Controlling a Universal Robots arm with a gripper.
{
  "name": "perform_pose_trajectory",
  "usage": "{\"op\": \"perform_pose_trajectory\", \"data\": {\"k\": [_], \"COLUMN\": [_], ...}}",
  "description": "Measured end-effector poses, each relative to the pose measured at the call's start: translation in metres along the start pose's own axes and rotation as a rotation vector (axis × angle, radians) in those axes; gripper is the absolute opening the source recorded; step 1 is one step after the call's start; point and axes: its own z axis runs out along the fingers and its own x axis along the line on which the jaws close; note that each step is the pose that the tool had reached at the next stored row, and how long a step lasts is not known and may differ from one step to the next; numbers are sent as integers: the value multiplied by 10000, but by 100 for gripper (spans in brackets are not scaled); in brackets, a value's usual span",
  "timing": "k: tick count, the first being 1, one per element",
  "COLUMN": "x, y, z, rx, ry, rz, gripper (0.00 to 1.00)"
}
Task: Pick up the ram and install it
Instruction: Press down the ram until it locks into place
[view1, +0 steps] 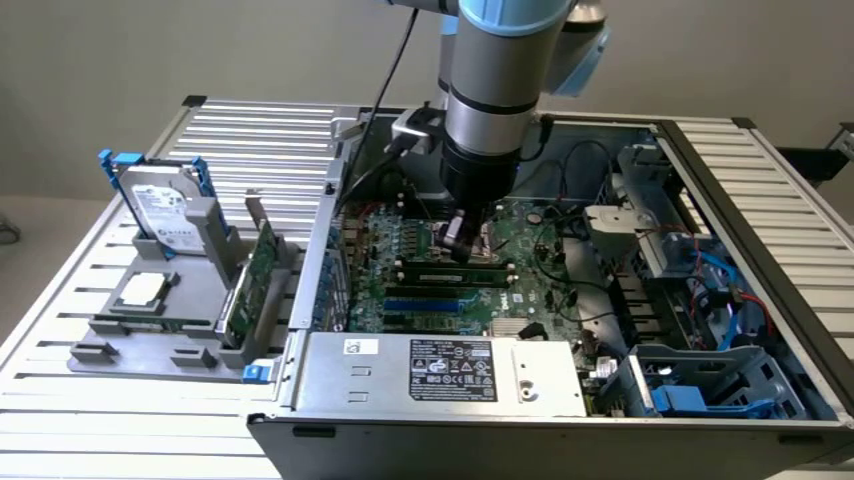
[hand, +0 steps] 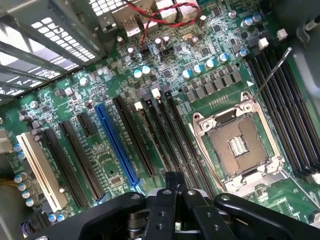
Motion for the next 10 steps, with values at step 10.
{"op": "perform_pose_trajectory", "data": {"k": [10], "x": [0], "y": [0], "z": [1], "rx": [25], "ry": [-54], "rz": [1521], "gripper": [11]}}
